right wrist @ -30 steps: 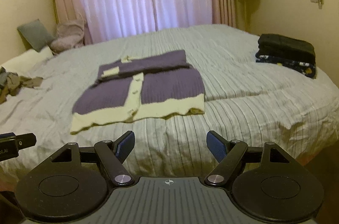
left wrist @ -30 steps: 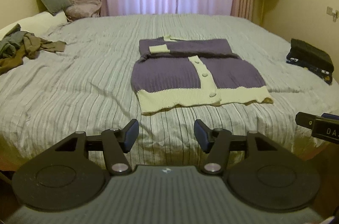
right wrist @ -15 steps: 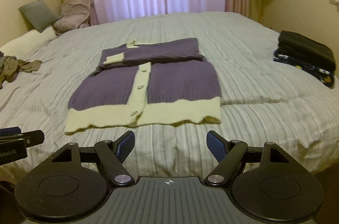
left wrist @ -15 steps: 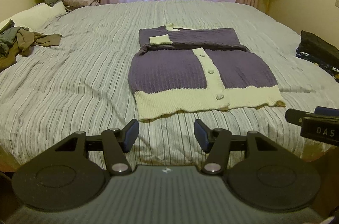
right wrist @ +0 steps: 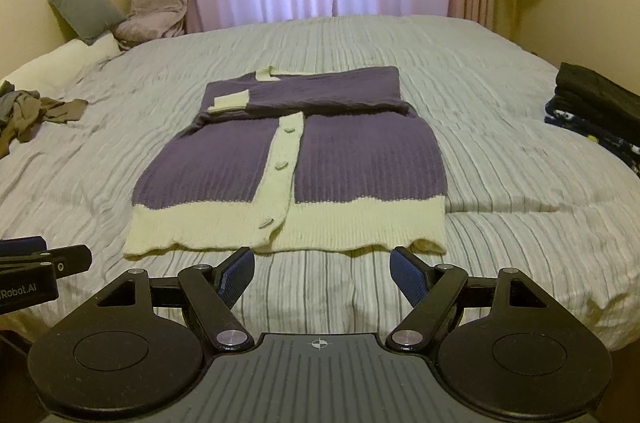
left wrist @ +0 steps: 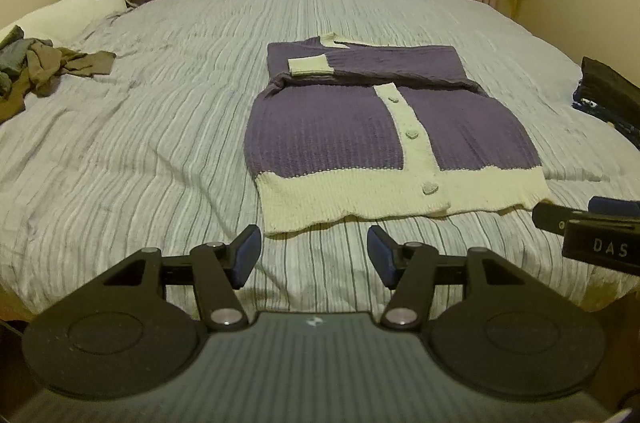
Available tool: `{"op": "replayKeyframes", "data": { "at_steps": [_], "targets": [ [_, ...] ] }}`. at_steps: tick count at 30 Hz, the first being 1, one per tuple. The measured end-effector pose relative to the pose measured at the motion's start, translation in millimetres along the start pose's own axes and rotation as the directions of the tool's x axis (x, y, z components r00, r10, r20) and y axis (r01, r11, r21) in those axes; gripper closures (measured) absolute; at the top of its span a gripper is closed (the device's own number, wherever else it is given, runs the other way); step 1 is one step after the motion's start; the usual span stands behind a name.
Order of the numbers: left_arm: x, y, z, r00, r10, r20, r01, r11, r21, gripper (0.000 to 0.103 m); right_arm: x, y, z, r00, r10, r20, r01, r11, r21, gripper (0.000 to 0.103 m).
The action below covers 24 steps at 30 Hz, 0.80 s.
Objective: Fold clothes
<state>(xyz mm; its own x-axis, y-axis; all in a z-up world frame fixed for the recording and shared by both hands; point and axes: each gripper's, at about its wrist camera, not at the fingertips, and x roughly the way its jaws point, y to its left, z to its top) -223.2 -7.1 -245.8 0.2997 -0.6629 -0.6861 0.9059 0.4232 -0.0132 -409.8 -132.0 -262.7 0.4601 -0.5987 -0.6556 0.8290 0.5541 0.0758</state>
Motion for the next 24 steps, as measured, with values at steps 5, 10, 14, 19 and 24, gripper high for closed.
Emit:
{"op": "replayKeyframes", "data": {
  "at_steps": [5,10,14,19,24],
  "targets": [
    [24.0,18.1,3.3,0.997,-0.07,-0.018,0.069,0.996,-0.055,0.047,19.4,-16.4,-3.3,0.999,-0.001,-0.035,0.002,1.0,0.017,0.025],
    [54.8,52.7,7.1,0.992,-0.121,-0.026,0.115,0.98,-0.16,0.047,39.7,-57.6,-11.7,0.997,-0.021,-0.073,0.028,0.996,0.09,0.025],
    [82.2,81.4,10.5,0.988,-0.154,-0.033,0.141,0.959,-0.245,0.047,49.2,-104.1,-15.9,0.998,0.009,-0.061,0.004,0.978,0.211,0.025],
    [119.2,112.0,10.4,0.956,-0.291,-0.043,0.249,0.88,-0.404,0.049,61.6,-165.7,-20.0,0.994,0.106,-0.002,-0.094,0.896,0.433,0.025],
    [154.7,127.2,11.3,0.93,-0.366,-0.038,0.303,0.819,-0.487,0.056,86.4,-212.2,-20.6,0.961,0.261,0.088,-0.258,0.742,0.619,0.026]
  ]
}}
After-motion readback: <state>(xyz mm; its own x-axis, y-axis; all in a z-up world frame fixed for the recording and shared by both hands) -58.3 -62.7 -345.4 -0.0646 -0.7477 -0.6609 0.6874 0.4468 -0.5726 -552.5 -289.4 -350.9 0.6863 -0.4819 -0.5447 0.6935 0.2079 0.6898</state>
